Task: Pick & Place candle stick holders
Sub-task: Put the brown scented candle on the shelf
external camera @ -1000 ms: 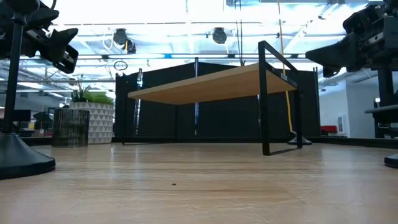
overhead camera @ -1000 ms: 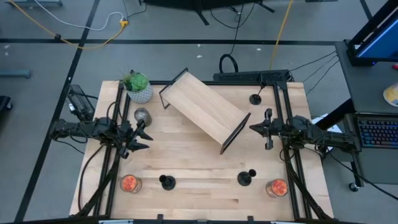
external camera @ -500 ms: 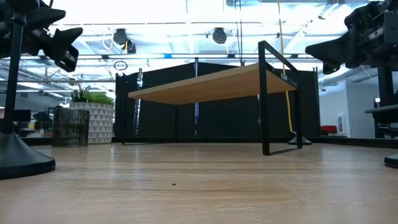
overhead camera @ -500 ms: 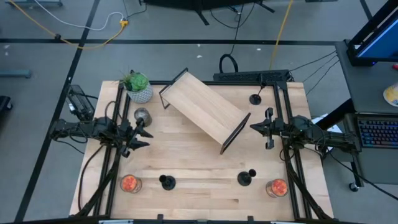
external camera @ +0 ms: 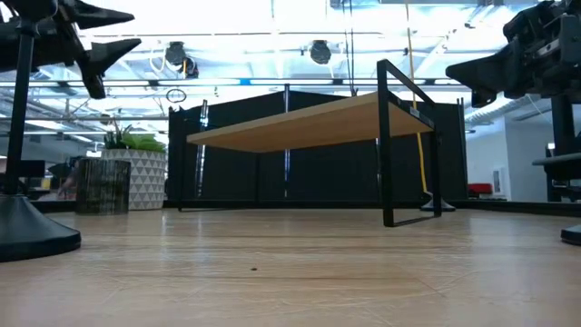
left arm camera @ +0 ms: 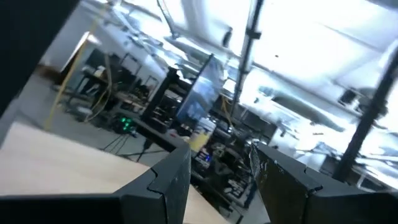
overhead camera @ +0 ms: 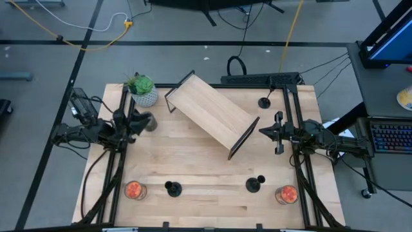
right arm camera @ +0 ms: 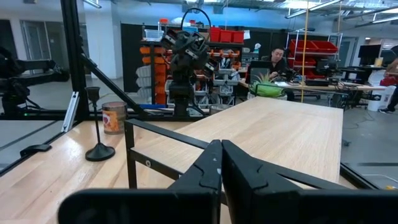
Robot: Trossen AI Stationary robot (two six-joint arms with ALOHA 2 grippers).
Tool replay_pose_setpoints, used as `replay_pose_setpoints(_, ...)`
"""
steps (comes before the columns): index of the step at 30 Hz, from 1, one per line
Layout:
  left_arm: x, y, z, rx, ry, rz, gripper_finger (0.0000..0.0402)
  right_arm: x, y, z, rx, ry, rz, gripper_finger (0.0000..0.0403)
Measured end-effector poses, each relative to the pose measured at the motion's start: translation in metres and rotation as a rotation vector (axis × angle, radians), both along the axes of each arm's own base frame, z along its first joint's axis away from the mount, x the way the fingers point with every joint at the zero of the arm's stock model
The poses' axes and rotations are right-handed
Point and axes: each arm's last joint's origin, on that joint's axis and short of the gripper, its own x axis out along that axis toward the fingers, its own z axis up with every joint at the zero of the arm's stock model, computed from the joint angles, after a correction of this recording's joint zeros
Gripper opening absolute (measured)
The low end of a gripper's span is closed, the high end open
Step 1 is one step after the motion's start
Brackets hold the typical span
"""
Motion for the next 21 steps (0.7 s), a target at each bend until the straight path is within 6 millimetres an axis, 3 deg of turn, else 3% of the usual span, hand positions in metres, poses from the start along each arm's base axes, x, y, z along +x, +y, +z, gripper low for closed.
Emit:
replay_pose_setpoints(4,0.005,-0.001,-0.005,-0.037,0.072,-0.019,0.0173,0.0,0.0,0.0,0.0,0.0,0.001,0.0)
replay_pose_setpoints(7,0.008,-0.001,0.003,-0.041,0.157,-0.02,0.0173,0.0,0.0,0.0,0.0,-0.001,0.001,0.0)
replay_pose_setpoints(16,0.015,-0.001,0.048,-0.106,0.59,0.017,0.0173,0.0,0.0,0.0,0.029,-0.003,0.004,0.0)
replay_pose_setpoints(21,0.019,-0.001,0.067,-0.259,0.771,0.056,0.0173,0.0,0.0,0.0,0.028,-0.003,0.004,0.0)
